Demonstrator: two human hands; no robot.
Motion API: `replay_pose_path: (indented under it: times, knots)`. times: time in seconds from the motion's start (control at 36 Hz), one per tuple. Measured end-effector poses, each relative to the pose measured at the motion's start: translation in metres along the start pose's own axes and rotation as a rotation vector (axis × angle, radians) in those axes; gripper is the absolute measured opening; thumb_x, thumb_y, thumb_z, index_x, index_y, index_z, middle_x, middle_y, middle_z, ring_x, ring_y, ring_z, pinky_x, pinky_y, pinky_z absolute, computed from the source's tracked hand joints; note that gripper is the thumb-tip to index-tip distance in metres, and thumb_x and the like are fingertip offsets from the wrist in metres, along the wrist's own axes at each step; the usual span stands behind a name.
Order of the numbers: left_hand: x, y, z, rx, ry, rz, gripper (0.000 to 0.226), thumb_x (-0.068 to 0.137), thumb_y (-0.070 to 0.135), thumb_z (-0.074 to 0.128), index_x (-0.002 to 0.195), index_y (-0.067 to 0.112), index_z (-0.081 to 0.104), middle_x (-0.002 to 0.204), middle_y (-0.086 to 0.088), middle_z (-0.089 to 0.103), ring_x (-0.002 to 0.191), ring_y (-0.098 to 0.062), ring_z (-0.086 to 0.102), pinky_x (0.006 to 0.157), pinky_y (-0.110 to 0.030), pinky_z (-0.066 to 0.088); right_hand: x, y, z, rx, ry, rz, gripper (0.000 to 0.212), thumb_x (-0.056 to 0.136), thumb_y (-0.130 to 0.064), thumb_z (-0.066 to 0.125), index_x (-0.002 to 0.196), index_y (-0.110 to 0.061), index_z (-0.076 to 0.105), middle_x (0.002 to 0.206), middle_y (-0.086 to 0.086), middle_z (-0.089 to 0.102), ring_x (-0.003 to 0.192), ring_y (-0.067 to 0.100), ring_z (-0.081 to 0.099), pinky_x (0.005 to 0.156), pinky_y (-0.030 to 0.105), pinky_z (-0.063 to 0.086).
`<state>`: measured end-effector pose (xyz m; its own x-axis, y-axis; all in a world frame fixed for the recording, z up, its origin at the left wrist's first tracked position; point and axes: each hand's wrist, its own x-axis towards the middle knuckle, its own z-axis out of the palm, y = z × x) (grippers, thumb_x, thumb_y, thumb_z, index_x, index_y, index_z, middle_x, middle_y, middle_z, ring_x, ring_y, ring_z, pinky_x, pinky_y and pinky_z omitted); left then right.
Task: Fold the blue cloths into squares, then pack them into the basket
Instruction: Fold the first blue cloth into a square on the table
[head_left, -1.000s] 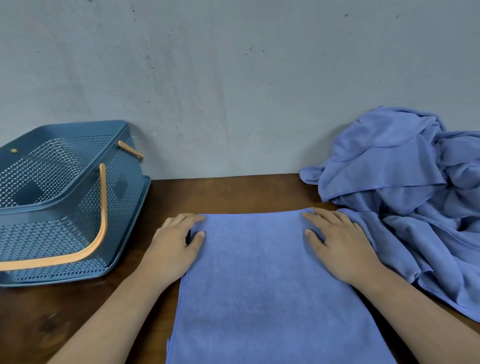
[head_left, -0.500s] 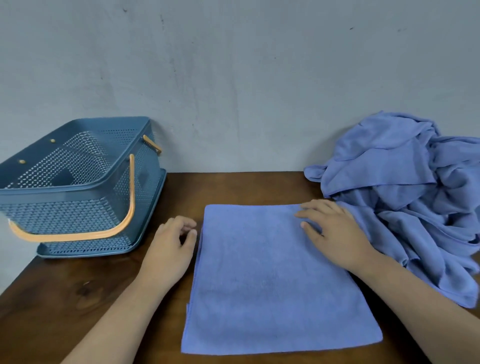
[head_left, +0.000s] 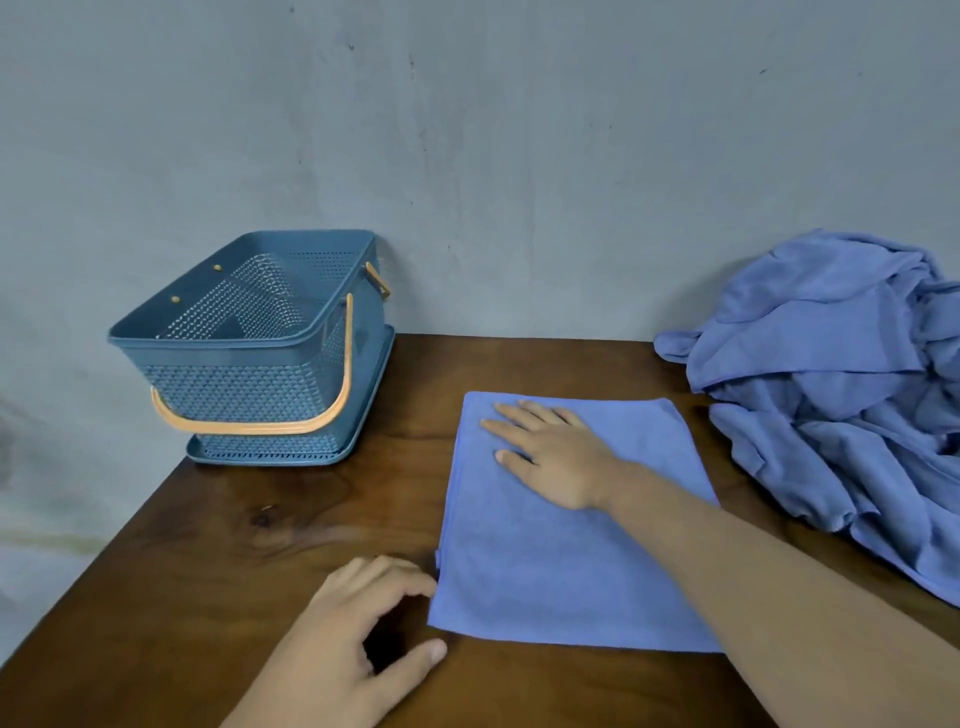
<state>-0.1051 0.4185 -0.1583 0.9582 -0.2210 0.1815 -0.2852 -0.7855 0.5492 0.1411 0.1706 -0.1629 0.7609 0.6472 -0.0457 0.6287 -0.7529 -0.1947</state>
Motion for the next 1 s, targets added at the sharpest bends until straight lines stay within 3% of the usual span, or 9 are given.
replay_pose_path:
  times: [0.11,0.31,0.44,0.53,0.61,0.75,0.81,0.92,1.0]
  knots:
    - [-0.003,-0.007,0.008,0.018,0.057,-0.001,0.038,0.089,0.06,0.073,0.123,0.052,0.059,0.124,0.031,0.059,0.116,-0.002,0.06,0.103,-0.026,0.041,0.002,-0.004,0.004,-0.02,-0.007,-0.006,0.056,0.109,-0.06,0.019,0.164,-0.052,0.012,0.174,-0.022,0.003,0.162,0.007,-0.004,0.13,0.04,0.002]
    - [-0.003,0.0,0.01,0.064,0.151,0.099,0.01,0.099,0.052,0.067,0.101,0.043,0.07,0.117,0.028,0.06,0.11,-0.006,0.06,0.092,-0.03,0.05,0.002,-0.004,0.005,-0.007,-0.001,0.001,0.056,0.109,-0.061,0.018,0.164,-0.053,0.012,0.174,-0.023,0.003,0.161,0.007,-0.004,0.13,0.041,0.001]
    - [-0.006,0.02,0.007,-0.198,0.25,0.038,0.009,0.101,0.043,0.065,0.101,0.035,0.069,0.118,0.013,0.07,0.116,-0.018,0.066,0.093,-0.027,0.05,0.0,-0.006,0.005,-0.006,-0.003,0.004,0.056,0.109,-0.061,0.019,0.164,-0.052,0.012,0.174,-0.023,0.004,0.161,0.006,-0.004,0.13,0.04,0.002]
    - [-0.003,0.026,0.01,-0.313,0.25,-0.057,0.016,0.105,0.05,0.055,0.105,0.036,0.062,0.104,0.007,0.073,0.099,-0.018,0.068,0.078,-0.038,0.053,0.0,-0.007,0.004,-0.001,-0.008,0.005,0.056,0.11,-0.061,0.019,0.164,-0.052,0.013,0.174,-0.023,0.003,0.161,0.006,-0.004,0.13,0.039,0.001]
    - [-0.001,0.028,0.011,-0.334,0.251,-0.097,0.012,0.106,0.046,0.052,0.105,0.036,0.058,0.089,0.006,0.071,0.083,-0.013,0.062,0.067,-0.029,0.042,0.001,-0.006,0.002,0.002,-0.002,-0.001,0.056,0.109,-0.061,0.019,0.164,-0.053,0.013,0.174,-0.023,0.004,0.161,0.007,-0.004,0.13,0.04,0.001]
    - [-0.003,0.021,0.014,-0.459,0.134,-0.22,0.017,0.106,0.028,0.061,0.122,0.03,0.057,0.089,-0.003,0.074,0.08,-0.042,0.058,0.074,-0.037,0.037,0.001,-0.004,0.003,-0.005,0.015,-0.007,0.057,0.109,-0.062,0.019,0.164,-0.052,0.013,0.174,-0.023,0.005,0.161,0.007,-0.003,0.13,0.041,0.002]
    - [-0.005,0.021,0.014,-0.453,0.133,-0.246,0.032,0.101,0.03,0.065,0.128,0.04,0.053,0.087,-0.002,0.073,0.083,-0.038,0.06,0.075,-0.036,0.039,0.001,-0.004,0.003,-0.003,0.012,-0.009,0.057,0.109,-0.062,0.019,0.164,-0.052,0.013,0.174,-0.022,0.005,0.161,0.007,-0.002,0.13,0.041,0.002]
    - [-0.003,0.026,0.015,-0.387,0.132,-0.273,0.035,0.098,0.038,0.072,0.124,0.049,0.051,0.073,0.003,0.068,0.08,-0.012,0.063,0.082,-0.028,0.044,0.001,-0.003,0.003,0.003,0.015,-0.009,0.056,0.109,-0.062,0.02,0.164,-0.052,0.014,0.174,-0.023,0.005,0.161,0.007,-0.002,0.13,0.041,0.002]
    - [-0.002,0.029,0.015,-0.329,0.13,-0.29,0.028,0.098,0.028,0.073,0.113,0.045,0.056,0.064,0.004,0.06,0.057,-0.008,0.047,0.064,-0.024,0.041,0.001,-0.003,0.004,0.008,0.014,-0.008,0.056,0.109,-0.062,0.02,0.164,-0.052,0.015,0.174,-0.023,0.006,0.161,0.007,-0.002,0.13,0.04,0.001]
